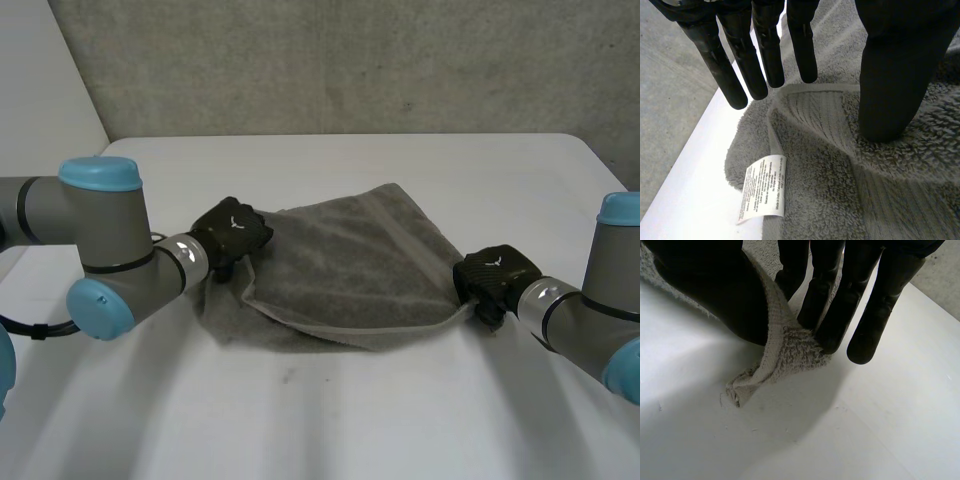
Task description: Fold the towel.
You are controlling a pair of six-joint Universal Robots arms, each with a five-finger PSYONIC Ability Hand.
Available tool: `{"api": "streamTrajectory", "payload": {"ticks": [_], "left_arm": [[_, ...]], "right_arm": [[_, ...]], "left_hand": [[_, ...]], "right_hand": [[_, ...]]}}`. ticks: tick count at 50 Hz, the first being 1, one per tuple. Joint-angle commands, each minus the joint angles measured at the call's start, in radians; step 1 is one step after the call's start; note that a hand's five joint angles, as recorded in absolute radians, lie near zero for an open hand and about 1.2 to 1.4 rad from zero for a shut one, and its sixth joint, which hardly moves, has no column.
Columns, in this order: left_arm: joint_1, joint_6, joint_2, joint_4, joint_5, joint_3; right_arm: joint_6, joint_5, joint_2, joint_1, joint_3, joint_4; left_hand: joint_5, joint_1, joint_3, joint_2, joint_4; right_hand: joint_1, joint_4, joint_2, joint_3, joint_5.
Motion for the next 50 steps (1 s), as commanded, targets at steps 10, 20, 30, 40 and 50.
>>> {"api": "streamTrajectory", "payload": {"ticks": [10,20,30,40,50], "left_arm": [[0.012,0.007,0.008,0.000,-0.047,-0.014],[0.024,-0.027,0.222,0.008,-0.120,-0.070],[0.056,-0.251,0.514,0.007,-0.134,-0.097],[0.096,-0.531,0.813,-0.098,-0.147,-0.026],[0.190,-0.608,0.802,-0.236,-0.152,0.005]], "right_arm": [[-0.001,0.002,0.002,-0.002,-0.004,0.000],[0.014,0.011,-0.071,-0.006,-0.084,0.052],[0.045,0.005,-0.294,-0.011,-0.295,0.271],[0.057,0.006,-0.503,-0.008,-0.610,0.429],[0.028,0.012,-0.420,-0.017,-0.697,0.531]], "left_hand": [[0.817,0.811,0.812,0.811,0.811],[0.817,0.812,0.813,0.812,0.812],[0.817,0.812,0.813,0.812,0.812],[0.817,0.812,0.813,0.812,0.812],[0.817,0.812,0.813,0.812,0.812]], "right_hand": [[0.003,0.179,0.183,0.182,0.185],[0.003,0.179,0.183,0.182,0.185],[0.003,0.179,0.183,0.182,0.185],[0.003,0.179,0.183,0.182,0.185],[0.003,0.179,0.183,0.182,0.185]]}}
